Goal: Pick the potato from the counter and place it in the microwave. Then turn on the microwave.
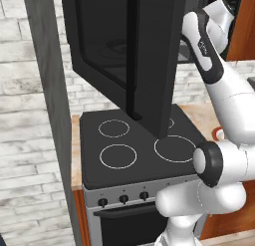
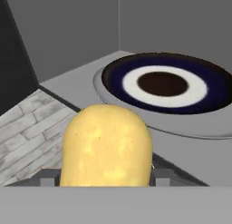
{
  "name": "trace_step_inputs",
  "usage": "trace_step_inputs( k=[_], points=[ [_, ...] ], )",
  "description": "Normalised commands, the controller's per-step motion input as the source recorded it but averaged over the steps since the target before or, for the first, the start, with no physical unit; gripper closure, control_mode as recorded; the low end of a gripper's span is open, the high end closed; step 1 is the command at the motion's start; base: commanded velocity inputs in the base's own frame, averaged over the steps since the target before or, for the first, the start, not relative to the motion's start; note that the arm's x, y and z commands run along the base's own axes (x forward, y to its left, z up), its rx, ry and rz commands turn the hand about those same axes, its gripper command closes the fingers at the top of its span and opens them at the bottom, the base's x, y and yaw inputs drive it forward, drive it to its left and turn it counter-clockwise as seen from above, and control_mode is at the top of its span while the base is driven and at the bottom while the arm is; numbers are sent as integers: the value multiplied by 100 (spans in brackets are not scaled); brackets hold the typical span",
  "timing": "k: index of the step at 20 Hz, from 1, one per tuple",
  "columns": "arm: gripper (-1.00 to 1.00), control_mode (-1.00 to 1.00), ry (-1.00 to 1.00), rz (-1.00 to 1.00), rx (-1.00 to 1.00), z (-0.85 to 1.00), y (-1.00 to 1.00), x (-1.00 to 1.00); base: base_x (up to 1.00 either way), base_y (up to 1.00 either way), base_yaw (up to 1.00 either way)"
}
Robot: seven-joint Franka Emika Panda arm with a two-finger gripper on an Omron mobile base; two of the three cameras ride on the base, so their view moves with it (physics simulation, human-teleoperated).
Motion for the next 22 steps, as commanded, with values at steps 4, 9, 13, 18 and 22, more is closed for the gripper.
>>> trace_step_inputs(
  k=[4, 9, 13, 18, 22],
  points=[
    [100, -100, -7, 2, 2, 0, 10, 38, 0, 0, 0],
    [100, -100, -5, 0, 2, 4, 25, 30, 0, 0, 0],
    [100, -100, -5, 0, 2, 9, 17, 38, 0, 0, 0],
    [100, -100, 0, 0, 1, 25, 18, 45, 0, 0, 0],
    [100, -100, 0, 0, 0, 31, 12, 41, 0, 0, 0]
  ],
)
